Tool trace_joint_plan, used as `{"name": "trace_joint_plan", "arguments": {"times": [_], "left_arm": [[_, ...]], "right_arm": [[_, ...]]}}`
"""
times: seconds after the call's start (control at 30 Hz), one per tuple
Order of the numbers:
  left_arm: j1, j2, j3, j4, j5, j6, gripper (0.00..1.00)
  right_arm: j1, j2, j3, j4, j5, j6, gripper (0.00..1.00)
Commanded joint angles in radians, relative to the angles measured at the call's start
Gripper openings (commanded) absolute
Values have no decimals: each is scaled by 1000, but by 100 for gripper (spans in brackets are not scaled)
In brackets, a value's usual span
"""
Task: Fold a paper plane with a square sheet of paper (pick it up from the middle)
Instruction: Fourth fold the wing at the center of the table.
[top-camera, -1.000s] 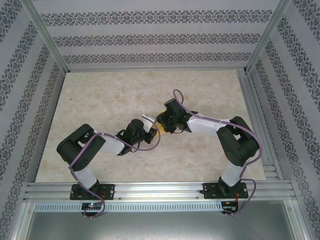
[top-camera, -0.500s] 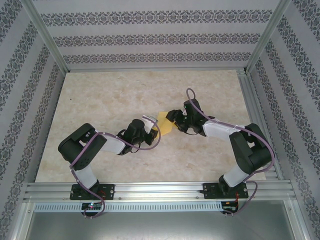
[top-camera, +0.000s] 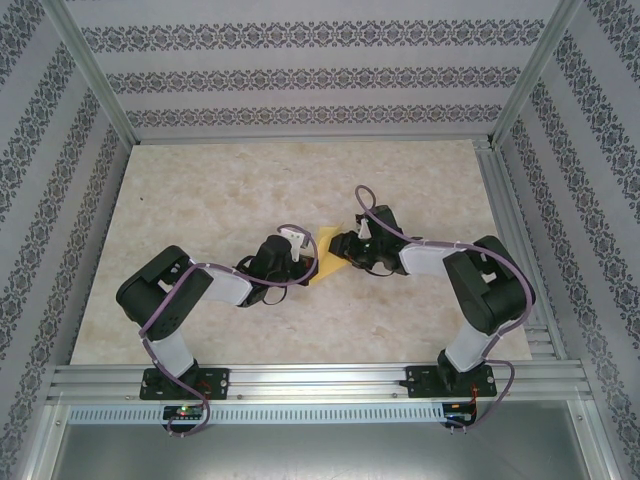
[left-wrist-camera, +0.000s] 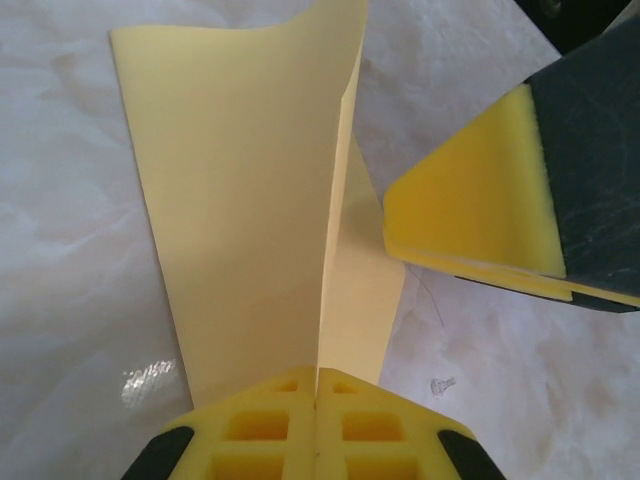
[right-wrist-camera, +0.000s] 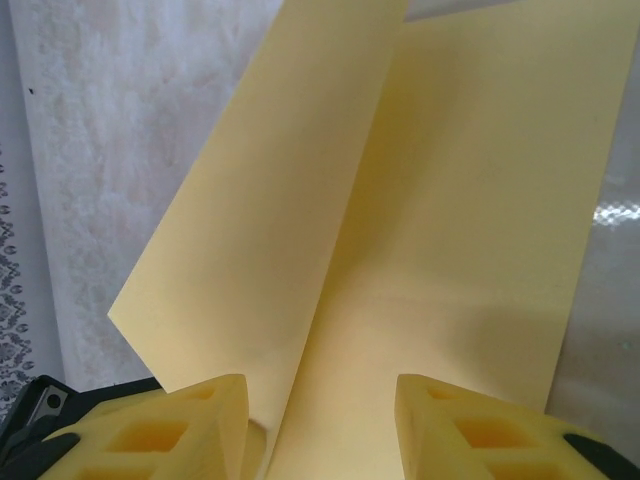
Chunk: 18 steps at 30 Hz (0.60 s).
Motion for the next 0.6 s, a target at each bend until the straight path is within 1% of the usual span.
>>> {"name": "trace_joint_plan", "arguments": {"times": [0.0, 0.17, 0.33, 0.57], "left_arm": [[16, 18, 18, -39, -4, -102, 5], [40, 46, 7, 6, 35, -169, 6], [48, 55, 13, -5, 50, -195, 6], [64, 54, 5, 6, 60, -225, 7]], "right_arm": [[17, 24, 55, -9, -20, -63, 44], [22, 68, 106, -54, -18, -88, 43], [25, 88, 127, -95, 4, -99, 42], [31, 120, 157, -128, 18, -113, 45]]}}
